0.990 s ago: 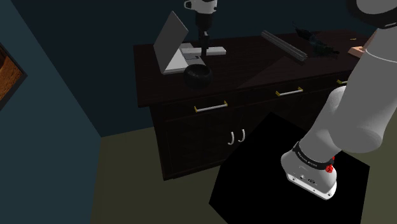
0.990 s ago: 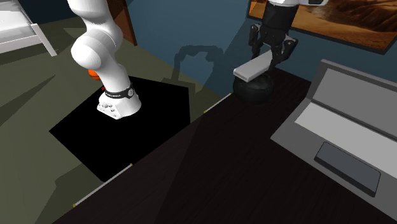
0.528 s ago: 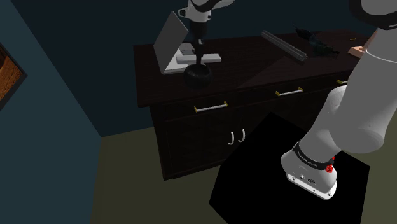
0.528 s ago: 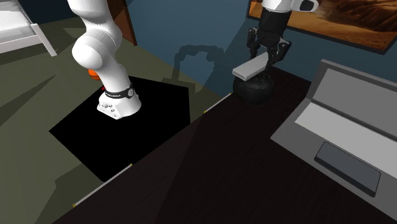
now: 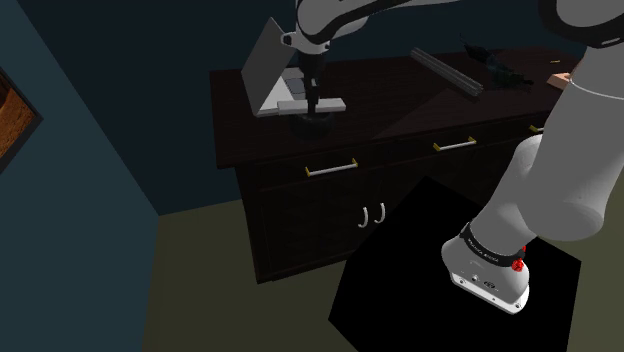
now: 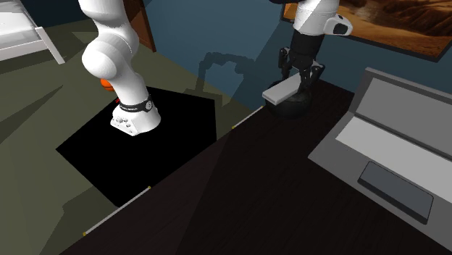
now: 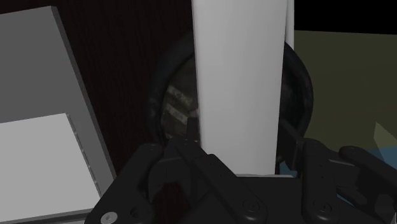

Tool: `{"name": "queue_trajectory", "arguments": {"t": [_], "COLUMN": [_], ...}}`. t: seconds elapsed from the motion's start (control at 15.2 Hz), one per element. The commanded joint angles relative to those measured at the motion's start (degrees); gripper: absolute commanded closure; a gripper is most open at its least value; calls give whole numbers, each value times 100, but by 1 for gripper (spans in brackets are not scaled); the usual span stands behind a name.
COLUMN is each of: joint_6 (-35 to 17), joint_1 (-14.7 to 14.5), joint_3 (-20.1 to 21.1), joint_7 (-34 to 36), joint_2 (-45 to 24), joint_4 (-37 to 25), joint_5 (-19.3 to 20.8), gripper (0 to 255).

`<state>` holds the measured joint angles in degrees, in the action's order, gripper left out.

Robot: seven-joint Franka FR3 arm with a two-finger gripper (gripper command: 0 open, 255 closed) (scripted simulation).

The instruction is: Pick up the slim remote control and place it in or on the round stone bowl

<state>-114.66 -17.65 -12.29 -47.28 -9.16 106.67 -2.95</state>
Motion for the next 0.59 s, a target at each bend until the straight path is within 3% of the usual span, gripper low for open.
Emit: {"name": "queue_trajectory", "arguments": {"t": [0.0, 0.46, 0.53], "joint_6": [-66, -66, -64], "joint_1": [-2, -2, -2], "joint_3": [2, 2, 1], "joint_7": [0, 0, 0], "joint_2": [-7, -7, -5], "joint_4": [53, 53, 53], "joint_5": [-4, -4, -3], "gripper": [255, 255, 0]}}
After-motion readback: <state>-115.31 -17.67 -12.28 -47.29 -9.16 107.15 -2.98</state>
